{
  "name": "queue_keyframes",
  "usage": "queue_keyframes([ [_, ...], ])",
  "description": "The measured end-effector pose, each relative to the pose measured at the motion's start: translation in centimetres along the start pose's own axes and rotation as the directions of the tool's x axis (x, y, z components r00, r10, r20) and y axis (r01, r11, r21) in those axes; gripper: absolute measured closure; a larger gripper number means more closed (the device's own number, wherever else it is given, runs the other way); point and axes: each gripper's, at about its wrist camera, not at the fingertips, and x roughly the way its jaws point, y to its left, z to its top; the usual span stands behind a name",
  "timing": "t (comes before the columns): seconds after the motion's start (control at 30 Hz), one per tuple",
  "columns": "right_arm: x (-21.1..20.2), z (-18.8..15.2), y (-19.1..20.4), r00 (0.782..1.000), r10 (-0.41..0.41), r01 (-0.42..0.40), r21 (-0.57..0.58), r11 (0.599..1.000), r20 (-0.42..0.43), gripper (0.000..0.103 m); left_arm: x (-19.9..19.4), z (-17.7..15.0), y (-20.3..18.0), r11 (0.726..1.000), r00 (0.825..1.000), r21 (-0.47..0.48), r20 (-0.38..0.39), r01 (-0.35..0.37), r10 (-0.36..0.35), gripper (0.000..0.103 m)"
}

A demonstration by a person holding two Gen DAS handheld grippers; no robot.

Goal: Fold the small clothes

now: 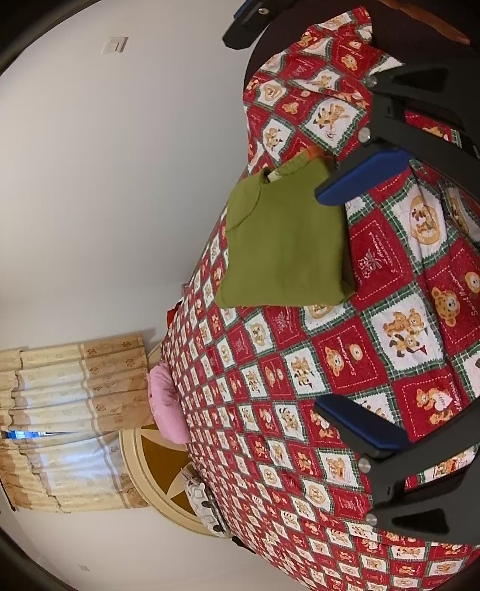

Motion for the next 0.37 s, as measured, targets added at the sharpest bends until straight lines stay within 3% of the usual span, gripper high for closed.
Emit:
queue_keyframes([
  [0.23, 0.8, -0.4, -0.9, 0.999, -0.036, 0.037, 0.012, 0.999, -0.016, 0.028, 1.5, -0.1, 1.6, 0.999, 0.998, -0.046, -0.049, 0.023, -0.026, 0.000],
  [0.37, 1.8, -0.7, -3.0, 0.994, -0.111, 0.112, 0.033, 0.993, -0.020, 0.028, 2.5, -0.2, 3.5, 0.998, 0.998, -0.069, -0.070, -0.001, -0.004, 0.000],
])
